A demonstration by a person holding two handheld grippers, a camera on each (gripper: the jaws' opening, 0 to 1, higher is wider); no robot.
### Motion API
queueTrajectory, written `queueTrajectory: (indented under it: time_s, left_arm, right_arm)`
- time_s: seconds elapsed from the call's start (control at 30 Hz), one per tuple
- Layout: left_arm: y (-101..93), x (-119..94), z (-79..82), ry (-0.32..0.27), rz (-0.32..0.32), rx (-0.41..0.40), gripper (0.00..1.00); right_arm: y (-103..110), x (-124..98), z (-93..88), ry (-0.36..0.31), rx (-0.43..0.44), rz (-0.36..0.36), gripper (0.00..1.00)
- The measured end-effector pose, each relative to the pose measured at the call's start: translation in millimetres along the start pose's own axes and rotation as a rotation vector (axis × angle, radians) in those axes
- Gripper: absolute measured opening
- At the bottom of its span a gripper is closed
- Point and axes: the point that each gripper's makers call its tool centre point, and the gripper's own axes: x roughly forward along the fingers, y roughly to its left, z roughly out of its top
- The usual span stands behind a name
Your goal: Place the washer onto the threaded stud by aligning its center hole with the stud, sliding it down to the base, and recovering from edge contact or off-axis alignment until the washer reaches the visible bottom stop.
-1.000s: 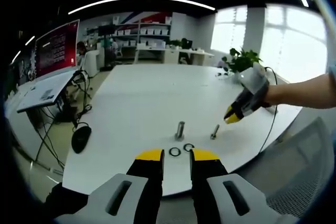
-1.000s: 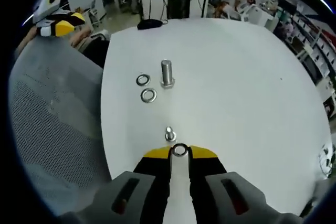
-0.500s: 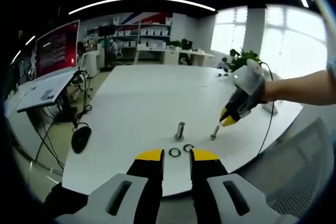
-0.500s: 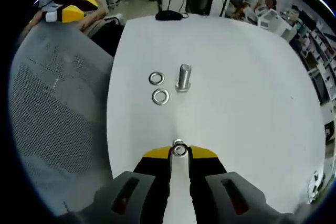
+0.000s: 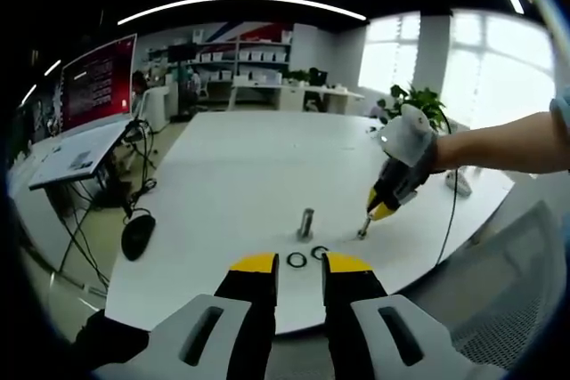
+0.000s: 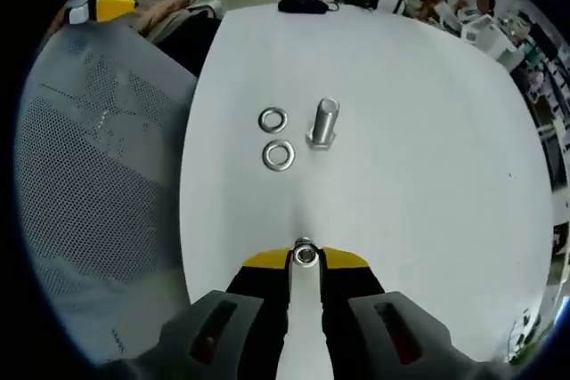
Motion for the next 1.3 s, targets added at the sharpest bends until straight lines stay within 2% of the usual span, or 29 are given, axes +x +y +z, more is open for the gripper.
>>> queueTrajectory:
  time_s: [0.57, 1.0, 1.1, 1.23, 1.27, 1.3]
  left_arm:
    - [0.0, 0.4, -2.3, 0.012, 0.0, 0.001, 0.17]
    - [0.6, 0.5, -3.4, 0.02, 0.004, -0.001, 0.17]
    - [0.9, 0.4, -3.0, 0.017, 0.005, -0.002, 0.17]
    - [1.0, 0.4, -2.6, 0.015, 0.004, -0.003, 0.17]
    - [1.0, 0.4, -2.6, 0.015, 0.004, -0.003, 0.17]
    - [1.0, 0.4, -2.5, 0.015, 0.004, -0.003, 0.17]
  right_arm:
    - [2.6, 28.9, -12.0, 0.102, -0.058, 0.036, 0.13]
    - [1.0, 44.0, -19.1, 0.132, -0.048, 0.041, 0.15]
    - [0.3, 41.4, -17.6, 0.122, -0.027, 0.027, 0.16]
    - [0.1, 28.0, -8.0, 0.055, 0.02, 0.012, 0.18]
    - [1.6, 22.6, -4.7, 0.027, 0.057, 0.008, 0.19]
    - [1.2, 17.7, -5.3, 0.027, 0.06, -0.001, 0.2]
